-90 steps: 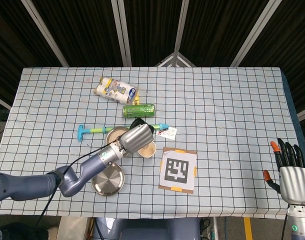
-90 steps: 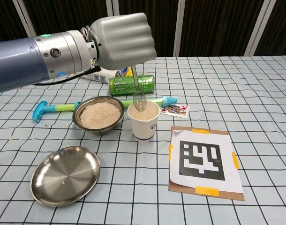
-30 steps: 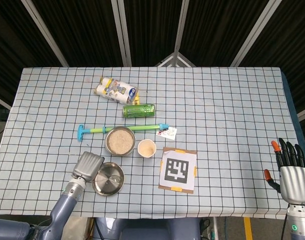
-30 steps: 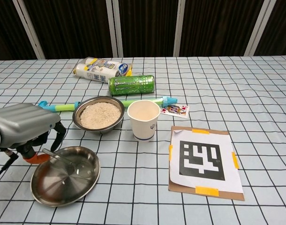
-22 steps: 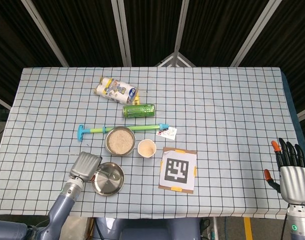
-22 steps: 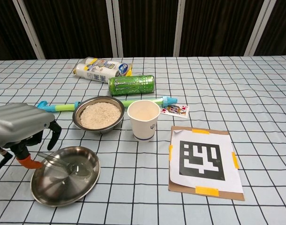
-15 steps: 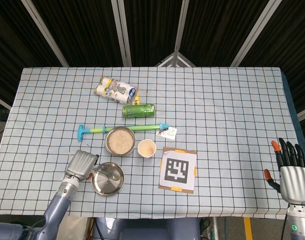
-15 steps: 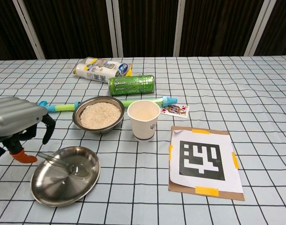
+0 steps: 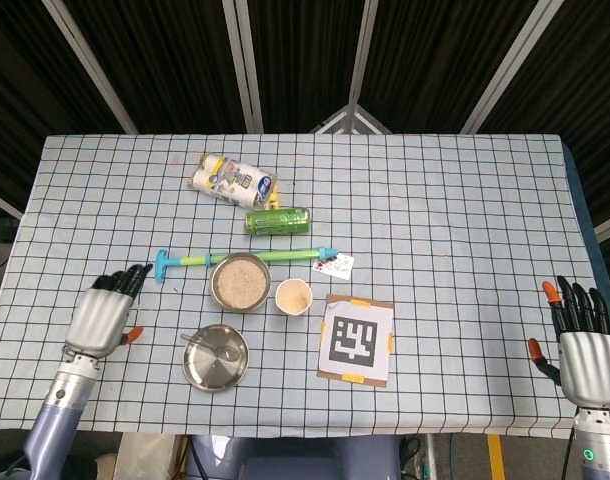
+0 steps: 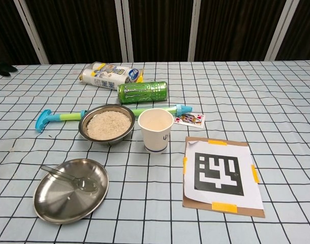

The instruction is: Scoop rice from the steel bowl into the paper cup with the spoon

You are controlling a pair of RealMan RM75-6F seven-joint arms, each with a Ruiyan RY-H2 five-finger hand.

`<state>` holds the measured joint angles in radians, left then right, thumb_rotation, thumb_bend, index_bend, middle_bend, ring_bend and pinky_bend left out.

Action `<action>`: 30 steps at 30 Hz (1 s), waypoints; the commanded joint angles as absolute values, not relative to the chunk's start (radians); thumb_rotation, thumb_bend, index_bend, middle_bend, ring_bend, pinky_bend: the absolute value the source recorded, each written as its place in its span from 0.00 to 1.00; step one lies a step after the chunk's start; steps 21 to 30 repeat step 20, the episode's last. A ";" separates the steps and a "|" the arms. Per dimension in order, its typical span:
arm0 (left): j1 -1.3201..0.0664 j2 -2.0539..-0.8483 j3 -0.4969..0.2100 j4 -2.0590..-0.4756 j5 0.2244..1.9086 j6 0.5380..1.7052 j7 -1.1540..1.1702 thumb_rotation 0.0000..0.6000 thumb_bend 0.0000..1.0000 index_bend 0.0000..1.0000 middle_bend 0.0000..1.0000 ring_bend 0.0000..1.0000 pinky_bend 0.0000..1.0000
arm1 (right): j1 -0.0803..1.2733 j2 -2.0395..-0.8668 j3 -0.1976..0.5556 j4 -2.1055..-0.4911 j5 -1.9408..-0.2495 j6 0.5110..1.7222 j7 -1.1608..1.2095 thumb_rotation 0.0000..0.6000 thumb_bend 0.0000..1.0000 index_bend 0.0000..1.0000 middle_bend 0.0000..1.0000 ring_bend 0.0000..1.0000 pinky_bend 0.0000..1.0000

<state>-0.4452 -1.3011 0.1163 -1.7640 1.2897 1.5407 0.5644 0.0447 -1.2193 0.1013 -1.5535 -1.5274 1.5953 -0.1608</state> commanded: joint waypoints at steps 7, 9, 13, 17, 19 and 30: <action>-0.280 -1.196 0.190 -1.653 1.399 1.663 0.387 1.00 0.02 0.00 0.00 0.00 0.00 | 0.047 -1.217 0.104 -1.555 -1.523 1.590 -0.167 1.00 0.38 0.00 0.00 0.00 0.00; -0.256 -1.187 0.193 -1.642 1.404 1.672 0.358 1.00 0.02 0.00 0.00 0.00 0.00 | 0.048 -1.217 0.104 -1.555 -1.522 1.589 -0.167 1.00 0.38 0.00 0.00 0.00 0.00; -0.222 -1.171 0.182 -1.624 1.419 1.692 0.321 1.00 0.02 0.00 0.00 0.00 0.00 | 0.050 -1.216 0.105 -1.554 -1.520 1.586 -0.164 1.00 0.38 0.00 0.00 0.00 0.00; -0.198 -1.169 0.152 -1.613 1.442 1.723 0.303 1.00 0.02 0.00 0.00 0.00 0.00 | 0.049 -1.218 0.106 -1.552 -1.523 1.593 -0.164 1.00 0.38 0.00 0.00 0.00 0.00; -0.189 -1.175 0.142 -1.597 1.452 1.727 0.303 1.00 0.02 0.00 0.00 0.00 0.00 | 0.049 -1.219 0.106 -1.551 -1.524 1.593 -0.160 1.00 0.38 0.00 0.00 0.00 0.00; -0.186 -1.177 0.137 -1.594 1.453 1.722 0.304 1.00 0.02 0.00 0.00 0.00 0.00 | 0.049 -1.219 0.106 -1.550 -1.524 1.592 -0.159 1.00 0.38 0.00 0.00 0.00 0.00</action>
